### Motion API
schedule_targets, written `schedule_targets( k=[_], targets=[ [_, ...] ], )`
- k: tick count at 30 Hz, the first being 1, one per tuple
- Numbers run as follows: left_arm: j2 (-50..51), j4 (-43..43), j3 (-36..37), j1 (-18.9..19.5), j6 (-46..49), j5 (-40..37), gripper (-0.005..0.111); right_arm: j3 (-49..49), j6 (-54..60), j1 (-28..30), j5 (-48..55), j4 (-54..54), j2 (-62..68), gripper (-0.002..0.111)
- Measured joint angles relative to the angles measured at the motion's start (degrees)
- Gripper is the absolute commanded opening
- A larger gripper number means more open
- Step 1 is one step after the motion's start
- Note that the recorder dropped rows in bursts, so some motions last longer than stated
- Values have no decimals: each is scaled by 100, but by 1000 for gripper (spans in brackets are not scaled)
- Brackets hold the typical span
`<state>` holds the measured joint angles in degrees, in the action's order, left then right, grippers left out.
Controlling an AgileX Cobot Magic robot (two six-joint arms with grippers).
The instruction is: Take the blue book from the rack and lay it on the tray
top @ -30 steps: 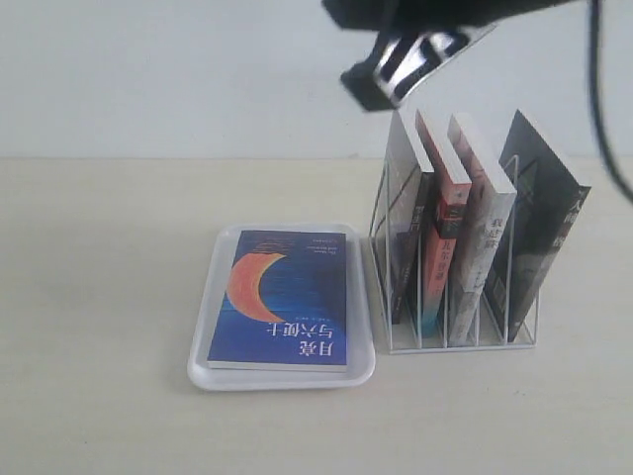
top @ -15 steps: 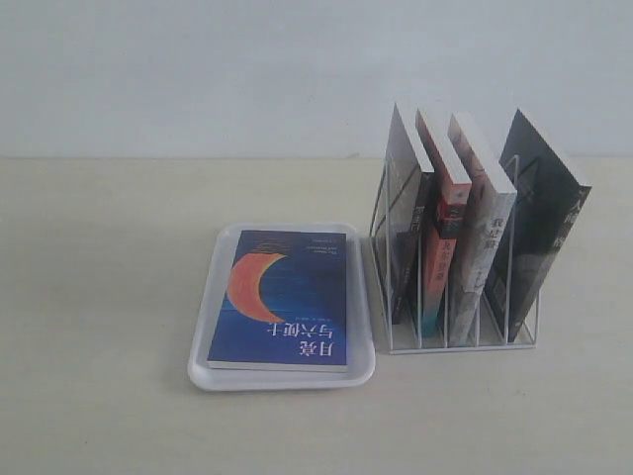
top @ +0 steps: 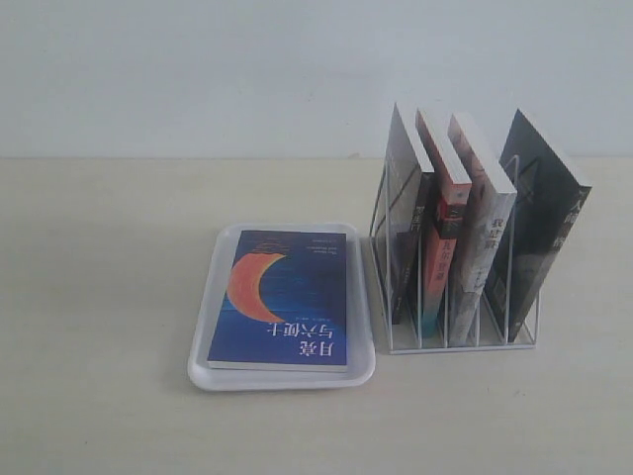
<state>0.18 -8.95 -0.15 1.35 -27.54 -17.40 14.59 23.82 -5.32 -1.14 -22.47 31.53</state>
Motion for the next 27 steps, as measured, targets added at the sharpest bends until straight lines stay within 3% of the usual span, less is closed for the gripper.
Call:
schedule_targets(
  k=[8, 14, 22, 27],
  targets=[
    [0, 0, 0, 0, 0, 0, 4, 0, -1854, 0, 42, 2018, -562, 0],
    [0, 0, 0, 0, 0, 0, 4, -123, -1993, 0, 294, 2190, -1029, 0],
    [0, 0, 0, 0, 0, 0, 4, -1272, -2001, 5, 357, 2181, -2391, 0],
    [0, 0, 0, 0, 0, 0, 4, -1427, -2016, 5, 1082, 2008, -3084, 0]
  ],
)
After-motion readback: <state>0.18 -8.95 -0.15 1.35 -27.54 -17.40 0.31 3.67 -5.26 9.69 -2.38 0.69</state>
